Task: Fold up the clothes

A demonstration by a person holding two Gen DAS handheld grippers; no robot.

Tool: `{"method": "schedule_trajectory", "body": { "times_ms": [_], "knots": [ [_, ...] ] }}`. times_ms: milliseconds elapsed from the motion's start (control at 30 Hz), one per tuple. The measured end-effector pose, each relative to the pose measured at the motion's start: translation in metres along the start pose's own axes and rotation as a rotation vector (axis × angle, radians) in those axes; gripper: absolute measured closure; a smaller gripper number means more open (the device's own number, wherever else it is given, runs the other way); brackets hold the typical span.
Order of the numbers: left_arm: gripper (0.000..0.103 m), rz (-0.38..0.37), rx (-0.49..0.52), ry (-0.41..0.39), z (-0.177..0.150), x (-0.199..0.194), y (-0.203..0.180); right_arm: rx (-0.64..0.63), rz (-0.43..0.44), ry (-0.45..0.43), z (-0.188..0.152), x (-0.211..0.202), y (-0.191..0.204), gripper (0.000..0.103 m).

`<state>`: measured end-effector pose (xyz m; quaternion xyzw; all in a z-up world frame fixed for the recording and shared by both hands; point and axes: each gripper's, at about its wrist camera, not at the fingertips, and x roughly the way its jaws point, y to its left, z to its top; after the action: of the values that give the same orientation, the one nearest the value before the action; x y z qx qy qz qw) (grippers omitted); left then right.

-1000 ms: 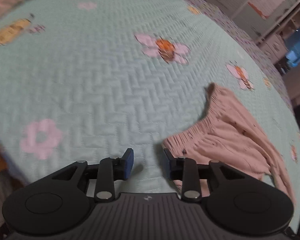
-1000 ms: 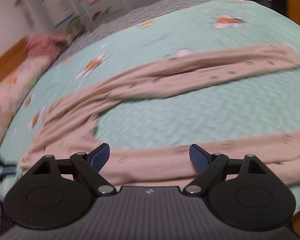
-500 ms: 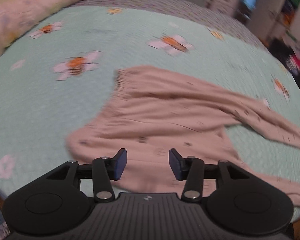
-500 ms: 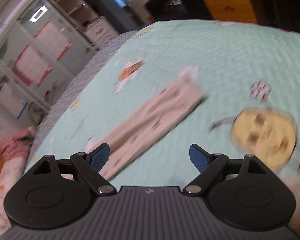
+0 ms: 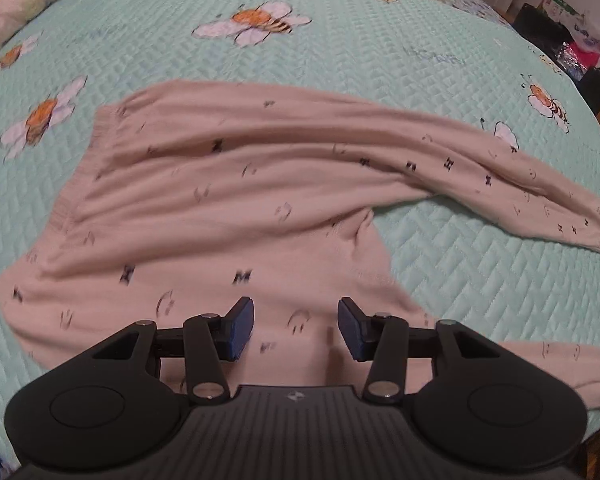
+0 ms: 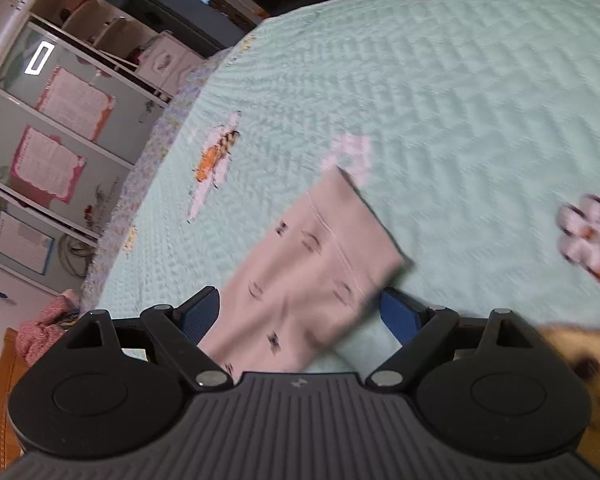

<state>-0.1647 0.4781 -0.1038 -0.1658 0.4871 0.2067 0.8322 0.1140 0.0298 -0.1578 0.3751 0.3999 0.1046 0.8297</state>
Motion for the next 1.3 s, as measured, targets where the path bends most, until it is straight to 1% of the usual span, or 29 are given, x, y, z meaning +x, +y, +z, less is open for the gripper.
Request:
{"method": "schedule_trajectory", "body": {
  "times_ms": [67,133,200,233,300,333,367,433,500,533,600,700,833,900,933,967,1000,1067,1100,1167,1267,1300],
  "knots": [
    [0.054,0.025,0.052,-0.039,0.009,-0.001,-0.009,-0.007,-0.003,-0.016,0.004,0.005,0.004,0.015],
    [0.054,0.035,0.127,-0.103,0.018,-0.006,-0.022,-0.071,-0.042,-0.042,0.007,0.004,0.014,0.017],
    [0.054,0.044,0.246,-0.168,0.021,-0.009,-0.042,-0.182,-0.124,-0.074,0.001,-0.004,0.029,0.017],
    [0.053,0.051,0.321,-0.198,0.021,-0.009,-0.054,-0.232,-0.134,-0.084,-0.005,-0.008,0.036,0.017],
    [0.049,0.085,0.46,-0.232,0.016,0.0,-0.075,-0.353,-0.088,-0.079,-0.026,-0.022,0.053,0.017],
    [0.049,0.104,0.529,-0.246,0.012,0.005,-0.086,-0.415,-0.071,-0.064,-0.039,-0.027,0.06,0.017],
    [0.049,0.126,0.574,-0.25,0.009,0.012,-0.093,-0.455,-0.064,-0.044,-0.053,-0.031,0.065,0.018],
    [0.049,0.151,0.609,-0.236,0.006,0.028,-0.097,-0.53,-0.053,-0.004,-0.08,-0.038,0.073,0.018],
    [0.049,0.168,0.622,-0.231,0.004,0.04,-0.094,-0.536,-0.061,0.026,-0.099,-0.041,0.072,0.018],
    [0.051,0.18,0.645,-0.234,0.002,0.044,-0.094,-0.538,-0.064,0.041,-0.108,-0.042,0.072,0.018],
    [0.052,0.213,0.714,-0.25,-0.005,0.051,-0.096,-0.527,-0.068,0.058,-0.119,-0.044,0.069,0.018],
    [0.053,0.275,0.842,-0.298,-0.016,0.058,-0.103,-0.534,-0.088,0.054,-0.134,-0.046,0.068,0.018],
    [0.057,0.345,0.98,-0.343,-0.024,0.067,-0.115,-0.587,-0.117,0.044,-0.147,-0.047,0.07,0.018],
    [0.062,0.37,1.017,-0.351,-0.026,0.072,-0.119,-0.61,-0.126,0.04,-0.151,-0.047,0.073,0.017],
    [0.067,0.373,1.018,-0.351,-0.026,0.073,-0.121,-0.613,-0.124,0.04,-0.151,-0.045,0.075,0.017],
    [0.069,0.377,1.017,-0.353,-0.026,0.073,-0.121,-0.616,-0.121,0.039,-0.151,-0.043,0.077,0.017],
    [0.069,0.382,1.016,-0.358,-0.026,0.073,-0.122,-0.619,-0.111,0.038,-0.151,-0.042,0.078,0.017],
    [0.068,0.387,1.009,-0.378,-0.029,0.069,-0.122,-0.636,-0.061,0.036,-0.147,-0.041,0.083,0.017],
    [0.066,0.375,0.998,-0.382,-0.03,0.066,-0.121,-0.645,-0.035,0.035,-0.146,-0.04,0.085,0.017],
    [0.065,0.352,0.98,-0.374,-0.031,0.064,-0.118,-0.686,0.017,0.034,-0.14,-0.034,0.098,0.018],
    [0.066,0.353,0.98,-0.376,-0.033,0.065,-0.115,-0.827,0.074,0.048,-0.132,-0.017,0.131,0.022],
    [0.067,0.352,0.974,-0.376,-0.034,0.065,-0.115,-0.884,0.095,0.062,-0.133,-0.009,0.145,0.023]
  ]
}}
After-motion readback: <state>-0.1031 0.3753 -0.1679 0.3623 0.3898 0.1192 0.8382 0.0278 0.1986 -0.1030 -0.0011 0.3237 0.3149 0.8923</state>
